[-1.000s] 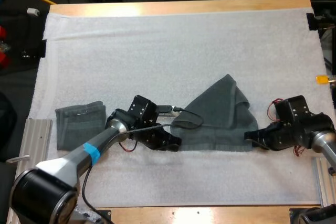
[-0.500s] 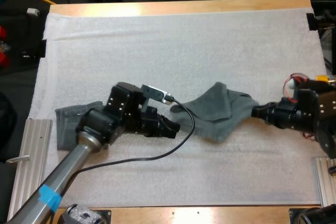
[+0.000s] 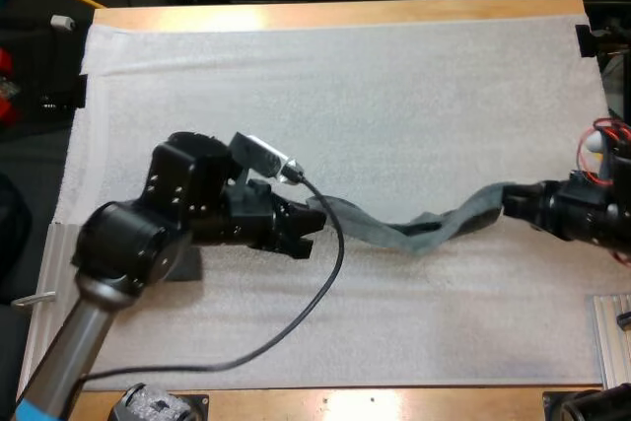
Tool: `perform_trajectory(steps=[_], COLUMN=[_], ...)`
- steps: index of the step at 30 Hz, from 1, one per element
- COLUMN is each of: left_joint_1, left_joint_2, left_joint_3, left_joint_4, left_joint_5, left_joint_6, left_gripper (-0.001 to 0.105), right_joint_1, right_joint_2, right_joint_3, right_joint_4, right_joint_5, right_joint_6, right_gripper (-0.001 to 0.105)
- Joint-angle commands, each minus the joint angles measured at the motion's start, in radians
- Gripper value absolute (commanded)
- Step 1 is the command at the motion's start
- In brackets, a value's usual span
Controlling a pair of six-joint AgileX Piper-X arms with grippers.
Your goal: Pick towel from pile, fold and stack
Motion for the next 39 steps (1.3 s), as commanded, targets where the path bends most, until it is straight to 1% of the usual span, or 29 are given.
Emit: perform_trajectory(steps=[1,2,4,6,7,8,9,11,12,16,21,24,26,29,31,35,37,39], left_joint_1=[-0.006,-0.006,-0.006,-0.006,-0.006,-0.006,-0.009,-0.025,-0.041,-0.081,-0.11,-0.11,-0.11,-0.11,-0.11,-0.11,-0.11,-0.11], left_joint_2=[-0.023,-0.037,-0.057,-0.053,-0.048,-0.045,-0.046,-0.063,-0.079,-0.121,-0.195,-0.228,-0.241,-0.244,-0.242,-0.216,-0.194,-0.161], left_joint_3=[-0.015,-0.019,-0.016,-0.013,-0.013,-0.013,-0.013,-0.013,-0.015,-0.03,-0.042,-0.042,-0.042,-0.042,-0.037,-0.002,0.03,0.072], left_joint_4=[0.03,0.045,0.078,0.131,0.159,0.189,0.217,0.23,0.225,0.237,0.267,0.298,0.327,0.352,0.354,0.351,0.334,0.279], left_joint_5=[-0.019,-0.023,-0.055,-0.127,-0.141,-0.139,-0.113,-0.072,-0.064,-0.064,-0.069,-0.069,-0.069,-0.073,-0.084,-0.145,-0.169,-0.172], left_joint_6=[0.007,0.007,0.007,0.007,0.005,-0.001,0.0,0.009,0.009,-0.018,-0.058,-0.082,-0.083,-0.057,-0.035,0.01,0.024,0.04], left_gripper=[0.0,0.0,0.0,0.0,0.0,0.0,0.0,0.0,0.0,0.0,0.0,0.0,0.0,0.0,0.0,0.0,0.0,0.0], right_joint_1=[0.014,0.029,0.062,0.096,0.106,0.117,0.133,0.163,0.187,0.25,0.32,0.353,0.372,0.406,0.421,0.429,0.429,0.429], right_joint_2=[-0.019,-0.031,-0.051,-0.059,-0.059,-0.056,-0.053,-0.051,-0.056,-0.086,-0.136,-0.16,-0.171,-0.173,-0.173,-0.173,-0.169,-0.154], right_joint_3=[-0.018,-0.027,-0.039,-0.039,-0.039,-0.037,-0.037,-0.037,-0.037,-0.047,-0.095,-0.114,-0.115,-0.113,-0.1,-0.032,0.025,0.1], right_joint_4=[0.045,0.063,0.096,0.127,0.144,0.164,0.19,0.216,0.22,0.207,0.209,0.223,0.244,0.288,0.293,0.268,0.219,0.119], right_joint_5=[-0.011,-0.013,-0.027,-0.004,0.017,0.025,0.0,-0.048,-0.056,-0.016,-0.016,-0.018,-0.021,-0.011,0.006,0.076,0.1,0.109], right_joint_6=[-0.01,-0.007,0.004,0.007,0.016,0.033,0.044,0.045,0.051,0.117,0.201,0.261,0.287,0.29,0.29,0.269,0.258,0.258], right_gripper=[0.0,0.0,0.0,0.0,0.0,0.0,0.0,0.0,0.0,0.0,0.0,0.0,0.0,0.0,0.0,0.0,0.0,0.0])
